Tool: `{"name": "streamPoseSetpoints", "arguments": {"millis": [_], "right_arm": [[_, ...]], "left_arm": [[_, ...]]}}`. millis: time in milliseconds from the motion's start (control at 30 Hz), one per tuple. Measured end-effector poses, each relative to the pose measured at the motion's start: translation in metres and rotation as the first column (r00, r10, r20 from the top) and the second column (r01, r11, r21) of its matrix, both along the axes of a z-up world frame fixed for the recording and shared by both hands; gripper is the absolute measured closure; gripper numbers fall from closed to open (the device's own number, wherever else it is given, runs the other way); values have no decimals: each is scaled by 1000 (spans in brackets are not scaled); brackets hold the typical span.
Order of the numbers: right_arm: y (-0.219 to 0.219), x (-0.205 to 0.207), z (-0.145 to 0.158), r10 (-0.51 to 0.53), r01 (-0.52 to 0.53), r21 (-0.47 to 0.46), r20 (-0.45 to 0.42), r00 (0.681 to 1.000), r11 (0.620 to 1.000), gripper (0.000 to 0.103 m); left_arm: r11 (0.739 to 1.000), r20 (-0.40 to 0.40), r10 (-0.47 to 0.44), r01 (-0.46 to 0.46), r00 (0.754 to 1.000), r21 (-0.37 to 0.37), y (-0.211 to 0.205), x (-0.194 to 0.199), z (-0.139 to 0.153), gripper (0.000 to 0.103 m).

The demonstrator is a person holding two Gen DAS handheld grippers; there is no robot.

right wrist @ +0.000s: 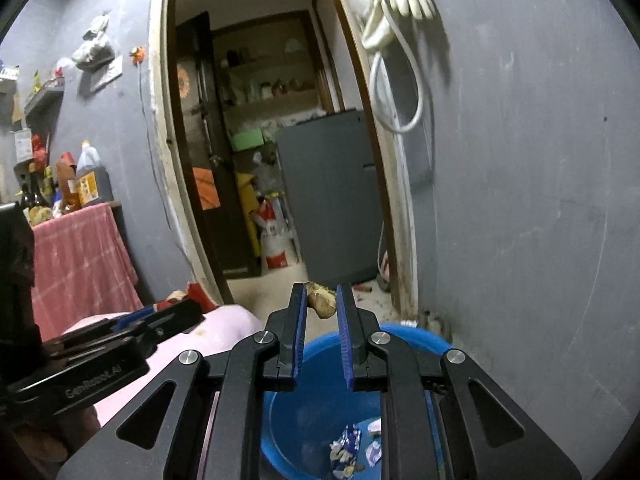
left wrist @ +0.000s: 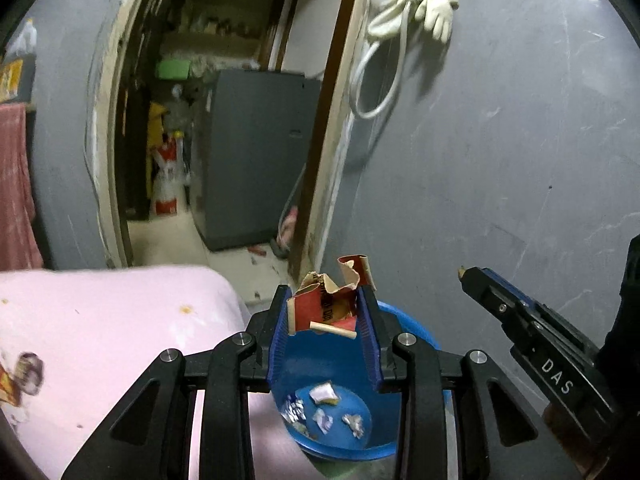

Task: Collect trash
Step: 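Carry both held pieces to the blue basin and open both tools, then move both tools back over the table toward the foil and onion skin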

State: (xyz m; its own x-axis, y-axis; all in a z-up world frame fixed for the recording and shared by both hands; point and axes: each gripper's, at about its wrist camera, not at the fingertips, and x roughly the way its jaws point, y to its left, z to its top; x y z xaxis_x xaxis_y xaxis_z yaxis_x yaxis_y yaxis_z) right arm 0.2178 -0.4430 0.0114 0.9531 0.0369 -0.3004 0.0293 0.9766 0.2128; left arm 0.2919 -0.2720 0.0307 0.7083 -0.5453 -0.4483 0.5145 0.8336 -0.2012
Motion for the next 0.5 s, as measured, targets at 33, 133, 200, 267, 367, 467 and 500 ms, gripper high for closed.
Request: {"name": "streamPoseSetpoints", "arguments": {"millis": [33,133,200,267,367,467,500], "right_arm": [[-2,2,-3,5,-5,12,-10,1000,1000,89],[-9,10,-14,28,-25,52,-46,999,998,89],[-13,13,-22,25,-20,63,-77,997,998,89],[-17,13,-27,23,-16,74,-98,995,997,86],[-22,12,-31,22,-11,96,-109,994,995,81],[-25,11,-30,19,-7,107,-106,994,994,76],[-25,10,-29,18,-7,108,-104,994,994,76]], "left_arm": [[1000,-22,-4,4,1000,0,-2,4,-4,73],[1000,-68,-6,8,998,24,-10,11,-16,71],[999,-90,-4,8,996,47,-15,17,-24,64],[999,-104,-2,7,995,50,-16,19,-30,61],[998,-127,6,1,992,57,-15,22,-37,60],[998,-132,15,-7,991,58,-11,21,-37,57],[999,-127,18,-12,992,52,-8,20,-36,54]]}}
